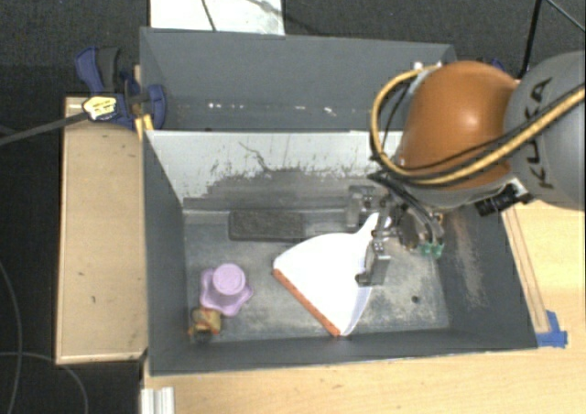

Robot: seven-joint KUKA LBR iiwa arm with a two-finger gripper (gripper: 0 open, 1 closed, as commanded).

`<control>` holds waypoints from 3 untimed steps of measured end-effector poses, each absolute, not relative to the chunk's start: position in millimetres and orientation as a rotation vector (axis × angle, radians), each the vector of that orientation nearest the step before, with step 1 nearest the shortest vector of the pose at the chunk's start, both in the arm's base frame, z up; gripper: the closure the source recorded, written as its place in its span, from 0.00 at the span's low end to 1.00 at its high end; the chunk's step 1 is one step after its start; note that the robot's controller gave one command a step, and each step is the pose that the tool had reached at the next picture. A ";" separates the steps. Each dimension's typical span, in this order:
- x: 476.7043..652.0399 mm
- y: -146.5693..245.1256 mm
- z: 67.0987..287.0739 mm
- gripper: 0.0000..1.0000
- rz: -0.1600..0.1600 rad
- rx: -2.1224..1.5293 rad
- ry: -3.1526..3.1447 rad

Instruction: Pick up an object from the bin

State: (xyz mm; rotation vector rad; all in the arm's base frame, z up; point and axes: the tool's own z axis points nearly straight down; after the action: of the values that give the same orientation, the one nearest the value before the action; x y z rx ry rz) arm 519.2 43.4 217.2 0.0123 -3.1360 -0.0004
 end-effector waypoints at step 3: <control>516.3 34.3 155.5 0.00 -0.001 0.283 -3.136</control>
Offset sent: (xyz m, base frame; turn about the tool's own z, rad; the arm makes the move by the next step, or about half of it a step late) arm 0.0436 0.0144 -0.0938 -0.3681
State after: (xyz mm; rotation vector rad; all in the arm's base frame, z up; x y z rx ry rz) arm 516.3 34.3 155.5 0.2827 -3.1364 -0.0012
